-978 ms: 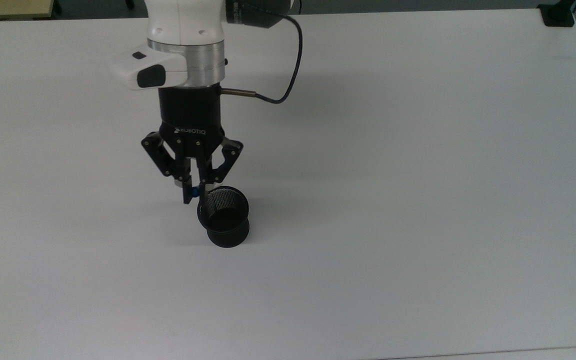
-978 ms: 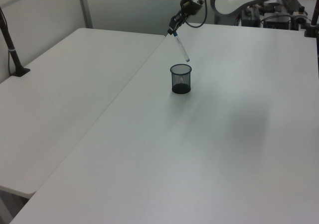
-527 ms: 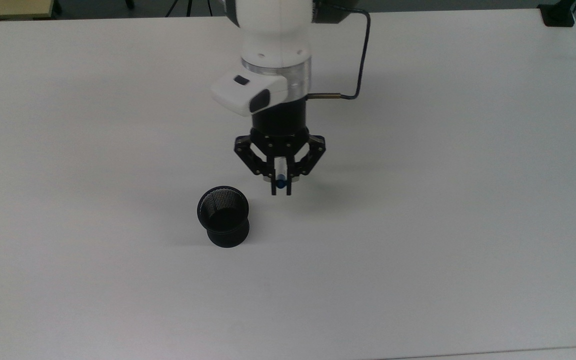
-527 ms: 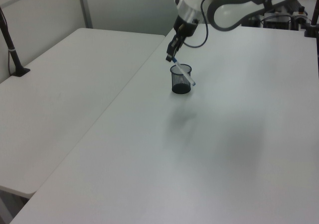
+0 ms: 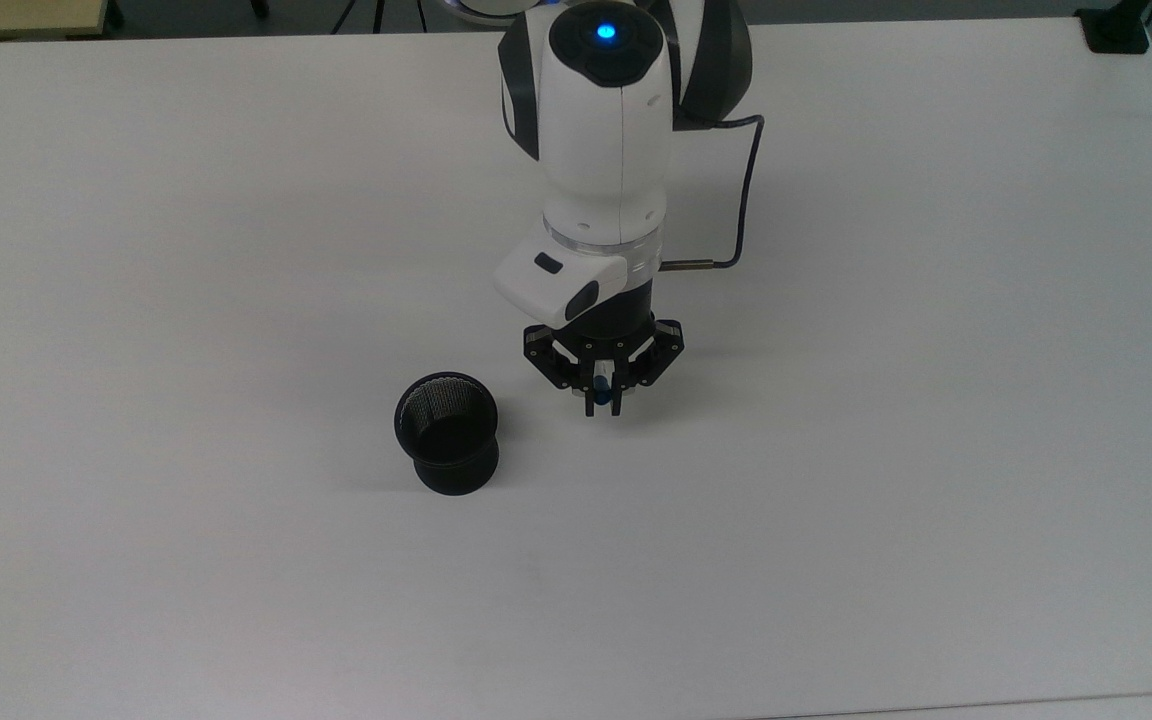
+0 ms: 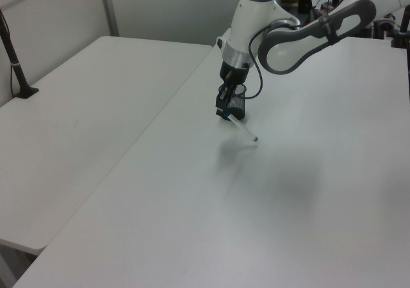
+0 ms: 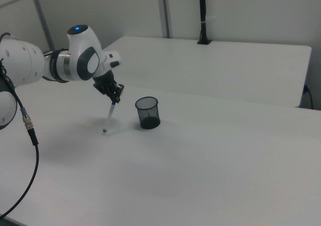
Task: Remove the marker
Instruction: 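Lower the marker beside the cup and open the gripper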
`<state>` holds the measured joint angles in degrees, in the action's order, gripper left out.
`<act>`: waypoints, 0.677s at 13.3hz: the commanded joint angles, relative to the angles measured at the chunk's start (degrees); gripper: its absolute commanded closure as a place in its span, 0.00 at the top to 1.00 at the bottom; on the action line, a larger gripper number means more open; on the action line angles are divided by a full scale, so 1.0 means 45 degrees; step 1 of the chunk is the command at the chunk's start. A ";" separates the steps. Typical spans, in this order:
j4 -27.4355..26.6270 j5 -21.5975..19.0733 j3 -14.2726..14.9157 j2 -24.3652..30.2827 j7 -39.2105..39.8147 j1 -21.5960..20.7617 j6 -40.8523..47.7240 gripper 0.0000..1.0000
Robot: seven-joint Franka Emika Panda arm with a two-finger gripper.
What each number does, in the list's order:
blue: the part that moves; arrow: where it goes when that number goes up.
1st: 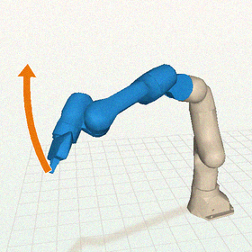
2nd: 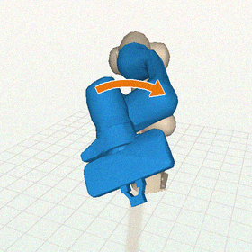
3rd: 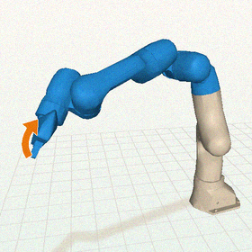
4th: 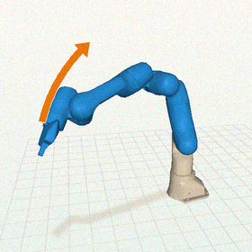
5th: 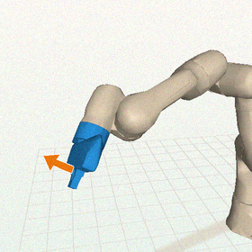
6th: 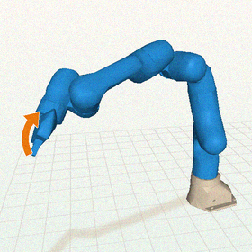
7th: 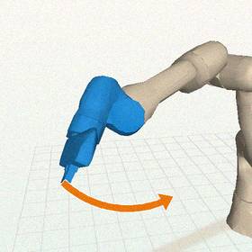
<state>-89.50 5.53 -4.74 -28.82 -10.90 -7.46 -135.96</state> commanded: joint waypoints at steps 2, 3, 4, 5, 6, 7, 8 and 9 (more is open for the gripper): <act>-0.0072 0.0196 0.0077 0.0116 -0.0273 -0.0099 0.0077 0.58; -0.0092 0.0235 0.0077 0.0135 -0.0370 -0.0118 0.0077 0.92; -0.0092 0.0274 0.0077 0.0174 -0.0371 -0.0138 0.0116 1.00; -0.0092 0.0275 0.0077 0.0232 -0.0371 -0.0138 0.0116 1.00; -0.0092 0.0275 0.0096 0.0465 -0.0352 -0.0119 0.0174 1.00; -0.0246 0.0275 0.0097 0.0835 -0.0313 -0.0099 0.0465 1.00; -0.0248 0.0275 0.0097 0.1090 -0.0255 -0.0060 0.0990 1.00; -0.0248 0.0275 0.0097 0.1363 -0.0254 -0.0002 0.1517 1.00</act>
<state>-89.00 5.61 -4.69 -27.79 -10.90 -7.52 -135.36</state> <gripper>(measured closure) 0.013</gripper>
